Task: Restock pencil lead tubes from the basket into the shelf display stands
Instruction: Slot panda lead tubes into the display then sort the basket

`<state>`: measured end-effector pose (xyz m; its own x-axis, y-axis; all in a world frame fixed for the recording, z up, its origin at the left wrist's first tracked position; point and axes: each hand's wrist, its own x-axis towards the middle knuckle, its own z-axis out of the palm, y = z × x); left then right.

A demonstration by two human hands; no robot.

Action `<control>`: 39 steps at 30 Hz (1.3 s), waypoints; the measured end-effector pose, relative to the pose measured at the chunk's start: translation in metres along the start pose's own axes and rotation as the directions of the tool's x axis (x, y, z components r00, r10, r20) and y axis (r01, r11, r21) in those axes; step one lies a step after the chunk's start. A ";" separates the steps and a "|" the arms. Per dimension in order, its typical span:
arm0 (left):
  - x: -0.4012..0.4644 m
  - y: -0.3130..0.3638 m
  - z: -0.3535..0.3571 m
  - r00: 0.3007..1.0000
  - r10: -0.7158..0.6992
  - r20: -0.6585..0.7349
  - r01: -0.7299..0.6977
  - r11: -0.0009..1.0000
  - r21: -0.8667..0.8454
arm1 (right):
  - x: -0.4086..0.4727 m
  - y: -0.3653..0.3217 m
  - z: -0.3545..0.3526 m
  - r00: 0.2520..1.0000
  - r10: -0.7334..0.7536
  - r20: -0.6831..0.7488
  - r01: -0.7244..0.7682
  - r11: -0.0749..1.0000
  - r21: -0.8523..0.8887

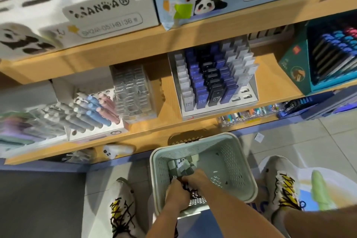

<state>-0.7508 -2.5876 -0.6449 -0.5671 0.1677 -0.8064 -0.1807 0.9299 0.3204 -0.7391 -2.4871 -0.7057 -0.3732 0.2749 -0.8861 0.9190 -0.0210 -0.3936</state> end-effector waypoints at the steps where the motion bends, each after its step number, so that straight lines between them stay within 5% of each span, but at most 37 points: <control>1: -0.001 -0.001 -0.001 1.000 -0.013 -0.011 0.013 1.000 -0.021 | -0.002 0.000 -0.004 1.000 -0.021 -0.004 0.021 1.000 -0.017; 5: -0.010 0.004 -0.007 0.993 -0.108 -0.051 0.100 0.983 -0.152 | -0.013 0.000 -0.026 0.996 -0.087 0.020 0.087 0.996 0.022; 11: -0.033 0.017 -0.024 0.997 -0.031 -0.076 -0.020 0.807 -0.590 | -0.061 -0.015 -0.075 0.966 -0.227 0.122 0.182 0.936 0.302; 16: -0.076 0.031 -0.046 0.989 0.119 0.086 -0.036 0.766 -0.641 | -0.113 -0.038 -0.099 0.950 -0.302 0.084 0.240 0.873 0.425; 22: -0.124 0.049 -0.054 0.920 0.226 0.321 0.154 0.546 -0.824 | -0.181 -0.053 -0.104 0.906 -0.373 0.201 0.251 0.855 0.455; 32: -0.233 0.090 -0.151 0.826 0.563 0.018 -0.295 0.460 -0.837 | -0.330 -0.122 -0.137 0.752 -0.630 0.193 0.563 0.767 0.309; 39: -0.292 0.112 -0.205 0.761 0.636 -0.129 -0.476 0.411 -0.778 | -0.411 -0.163 -0.136 0.582 -0.798 0.158 0.757 0.602 0.254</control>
<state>-0.7698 -2.5993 -0.2714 -0.6500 0.6767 -0.3457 -0.4296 0.0480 0.9017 -0.7178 -2.4657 -0.2437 -0.9704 0.0249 -0.2403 0.2390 -0.0490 -0.9698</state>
